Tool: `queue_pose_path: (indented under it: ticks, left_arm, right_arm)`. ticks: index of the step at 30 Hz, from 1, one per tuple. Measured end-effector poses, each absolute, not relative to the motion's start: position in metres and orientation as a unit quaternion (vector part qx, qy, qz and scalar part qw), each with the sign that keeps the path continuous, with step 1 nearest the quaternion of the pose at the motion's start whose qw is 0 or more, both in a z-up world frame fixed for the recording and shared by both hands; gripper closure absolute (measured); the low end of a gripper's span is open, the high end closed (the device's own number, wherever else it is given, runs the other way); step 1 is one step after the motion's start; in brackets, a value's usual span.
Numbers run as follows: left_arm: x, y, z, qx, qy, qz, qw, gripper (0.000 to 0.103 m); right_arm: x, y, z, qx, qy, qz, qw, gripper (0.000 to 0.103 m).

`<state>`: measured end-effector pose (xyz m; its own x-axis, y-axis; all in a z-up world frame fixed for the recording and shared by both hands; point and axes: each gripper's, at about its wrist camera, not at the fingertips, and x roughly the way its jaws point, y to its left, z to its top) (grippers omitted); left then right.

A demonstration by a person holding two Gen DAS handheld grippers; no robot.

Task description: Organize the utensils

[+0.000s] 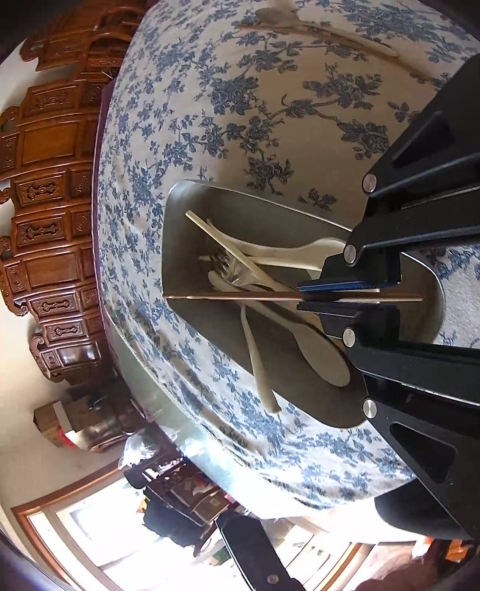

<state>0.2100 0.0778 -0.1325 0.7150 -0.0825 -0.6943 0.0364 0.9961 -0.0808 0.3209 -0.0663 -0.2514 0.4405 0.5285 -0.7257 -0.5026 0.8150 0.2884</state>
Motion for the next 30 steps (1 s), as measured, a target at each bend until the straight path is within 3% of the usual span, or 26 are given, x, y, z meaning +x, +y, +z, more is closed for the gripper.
queue_pose_path:
  ticks: [25,27,30]
  left_arm:
    - [0.221,0.057,-0.137,-0.017,0.381,-0.038,0.924,0.067]
    - [0.223,0.052,-0.136,-0.015,0.379,-0.044,0.924,0.062]
    - [0.228,0.041,-0.135,-0.014,0.377,-0.057,0.924,0.062]
  right_arm:
    - [0.327,-0.117,-0.203,0.069,0.369,0.351,0.858,0.092]
    - [0.329,-0.131,-0.197,0.062,0.363,0.338,0.866,0.092]
    - [0.338,-0.16,-0.189,0.056,0.354,0.307,0.882,0.092]
